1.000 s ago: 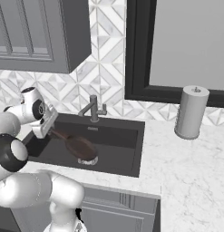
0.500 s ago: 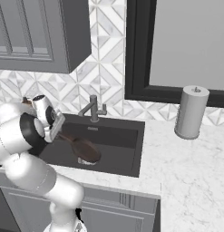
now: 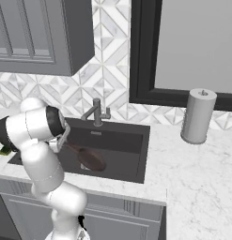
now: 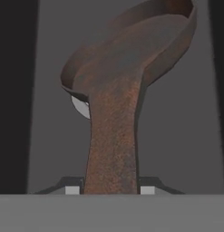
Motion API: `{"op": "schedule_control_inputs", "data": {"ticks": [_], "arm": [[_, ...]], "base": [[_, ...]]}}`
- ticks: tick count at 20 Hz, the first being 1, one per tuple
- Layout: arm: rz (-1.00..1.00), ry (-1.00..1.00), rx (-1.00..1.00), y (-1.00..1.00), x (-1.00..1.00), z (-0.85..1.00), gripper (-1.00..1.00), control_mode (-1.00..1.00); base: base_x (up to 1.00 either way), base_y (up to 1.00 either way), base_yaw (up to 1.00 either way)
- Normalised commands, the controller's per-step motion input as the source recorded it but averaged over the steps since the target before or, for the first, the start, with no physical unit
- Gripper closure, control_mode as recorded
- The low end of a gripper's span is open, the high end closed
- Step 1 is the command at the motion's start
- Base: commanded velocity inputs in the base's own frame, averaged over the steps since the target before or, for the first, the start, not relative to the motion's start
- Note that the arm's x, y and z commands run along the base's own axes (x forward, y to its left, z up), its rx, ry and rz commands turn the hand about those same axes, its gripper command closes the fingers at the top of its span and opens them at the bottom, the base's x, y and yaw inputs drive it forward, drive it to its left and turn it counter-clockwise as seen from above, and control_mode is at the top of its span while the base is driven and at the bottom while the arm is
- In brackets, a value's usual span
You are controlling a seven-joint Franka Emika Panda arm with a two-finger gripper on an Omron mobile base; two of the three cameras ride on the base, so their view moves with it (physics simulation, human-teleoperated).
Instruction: Pick the pan and sponge and place them into the sink. Then turn on the water.
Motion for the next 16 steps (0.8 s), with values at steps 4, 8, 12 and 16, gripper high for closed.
{"op": "schedule_control_inputs", "data": {"ticks": [4,8,12,16], "arm": [[-0.11,-0.01,0.0,0.16,0.16,-0.37,1.0,-1.0],[-0.11,-0.03,0.0,0.26,0.22,-0.34,1.0,-1.0],[-0.1,-0.04,0.0,0.38,0.27,-0.32,1.0,-1.0],[-0.09,0.0,0.0,0.37,0.09,-0.44,1.0,-1.0]], "base": [[0.0,0.0,0.0],[0.0,0.0,0.0],[0.0,0.0,0.0],[0.0,0.0,0.0]]}}
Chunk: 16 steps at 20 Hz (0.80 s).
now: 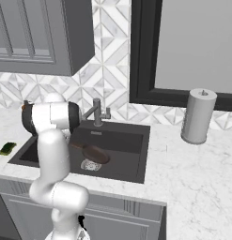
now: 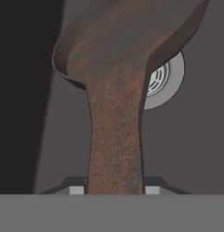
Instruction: Pick the pan and sponge and place them into the sink. Then turn on the water.
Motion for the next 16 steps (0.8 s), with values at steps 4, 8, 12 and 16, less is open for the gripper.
{"op": "schedule_control_inputs", "data": {"ticks": [4,8,12,16], "arm": [[-0.08,0.0,0.0,0.34,0.0,-0.52,1.0,-1.0],[-0.07,-0.03,0.0,0.17,0.0,-0.45,1.0,-1.0],[-0.08,0.0,0.0,0.14,-0.08,-0.57,1.0,-1.0],[-0.08,-0.03,0.0,0.11,-0.06,-0.55,-1.0,-1.0]], "base": [[0.0,0.0,0.0],[0.0,0.0,0.0],[0.0,0.0,0.0],[0.0,0.0,0.0]]}}
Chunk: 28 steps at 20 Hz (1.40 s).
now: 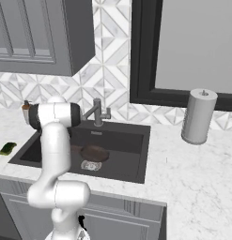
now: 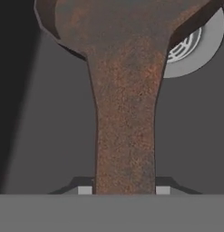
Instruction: Pick the pan and sponge and place them into the sink. Then turn on the water.
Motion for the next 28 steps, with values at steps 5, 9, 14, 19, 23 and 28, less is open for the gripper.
{"op": "schedule_control_inputs", "data": {"ticks": [5,9,14,19,23,28], "arm": [[-0.02,-0.01,0.0,0.03,0.0,-0.2,-1.0,-1.0],[0.0,0.0,0.0,0.0,0.0,0.0,-1.0,-1.0],[0.0,0.0,0.0,0.0,-0.04,0.41,-1.0,-1.0],[0.0,-0.01,0.0,0.0,-0.65,1.0,-1.0,-1.0],[0.02,-0.03,0.0,-0.05,-0.99,1.0,-1.0,-1.0],[0.1,-0.01,0.0,-0.09,-0.86,1.0,-1.0,-1.0]], "base": [[0.0,0.0,0.0],[0.0,0.0,0.0],[0.0,0.0,0.0],[0.0,0.0,0.0],[0.0,0.0,0.0],[0.0,0.0,0.0]]}}
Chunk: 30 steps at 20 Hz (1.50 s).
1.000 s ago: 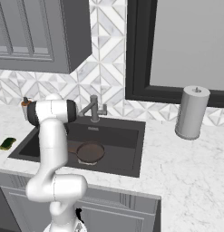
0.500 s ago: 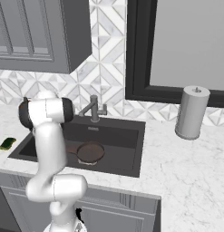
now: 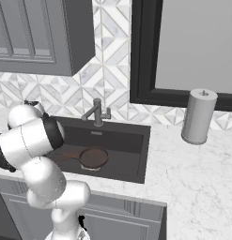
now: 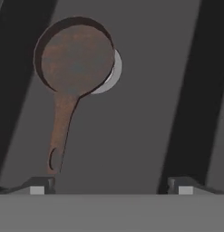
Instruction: Pick the pan and sponge and place them into the sink. Then turn on the water.
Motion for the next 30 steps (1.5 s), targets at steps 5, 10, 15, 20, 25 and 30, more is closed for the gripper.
{"op": "schedule_control_inputs", "data": {"ticks": [5,10,15,20,25,30], "arm": [[0.26,0.0,0.0,-0.01,-0.25,1.0,-1.0,-1.0],[0.43,0.0,0.0,0.0,-0.39,0.96,-1.0,-1.0],[0.65,0.0,0.0,0.36,-0.49,0.5,-1.0,-1.0],[0.61,0.0,0.0,0.87,-0.21,0.14,-1.0,-1.0],[0.45,0.04,-0.05,1.0,-0.13,0.08,-1.0,-1.0],[0.16,0.01,-0.09,0.77,-0.03,0.01,-1.0,-1.0]], "base": [[0.0,0.0,0.0],[0.0,0.0,0.0],[0.0,0.0,0.0],[0.0,0.0,0.0],[0.0,0.0,0.0],[0.0,0.0,0.0]]}}
